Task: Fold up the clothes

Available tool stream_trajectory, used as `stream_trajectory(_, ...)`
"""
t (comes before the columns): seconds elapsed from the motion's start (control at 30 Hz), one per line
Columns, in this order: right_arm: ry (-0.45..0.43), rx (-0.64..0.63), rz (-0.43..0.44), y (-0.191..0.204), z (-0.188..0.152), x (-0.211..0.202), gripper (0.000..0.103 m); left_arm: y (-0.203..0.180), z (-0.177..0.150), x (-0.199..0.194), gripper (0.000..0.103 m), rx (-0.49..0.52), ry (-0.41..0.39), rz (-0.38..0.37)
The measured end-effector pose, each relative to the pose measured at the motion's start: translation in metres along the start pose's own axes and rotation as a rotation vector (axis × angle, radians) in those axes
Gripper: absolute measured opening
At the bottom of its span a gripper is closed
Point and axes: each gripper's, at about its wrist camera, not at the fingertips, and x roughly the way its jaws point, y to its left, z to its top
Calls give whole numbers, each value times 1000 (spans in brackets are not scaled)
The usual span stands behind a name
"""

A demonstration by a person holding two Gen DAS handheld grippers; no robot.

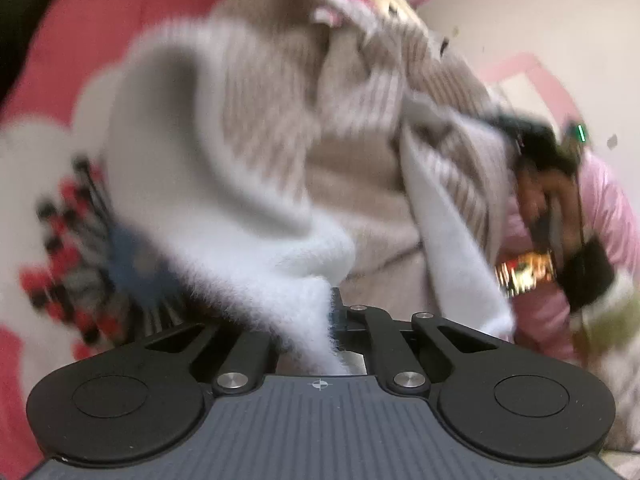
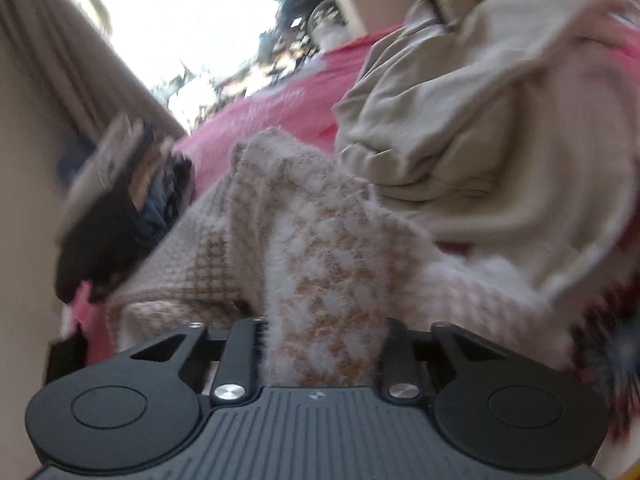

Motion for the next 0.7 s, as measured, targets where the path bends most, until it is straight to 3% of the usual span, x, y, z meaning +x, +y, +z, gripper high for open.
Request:
stream_trajectory(0.13, -33, 111, 17, -19, -41, -58, 21, 4, 25, -20, 3, 30, -110, 26)
stream_trajectory(0.4, 31, 257, 71, -21, -159, -153, 20, 11, 86, -31, 3, 53, -242, 107)
stream_trajectory(0.6, 177, 432, 172, 15, -255, -166, 20, 22, 101, -31, 3, 20, -287, 132)
stream_trajectory(0.7, 204, 421, 191, 35, -283, -162, 24, 26, 99, -29, 3, 37, -282, 152)
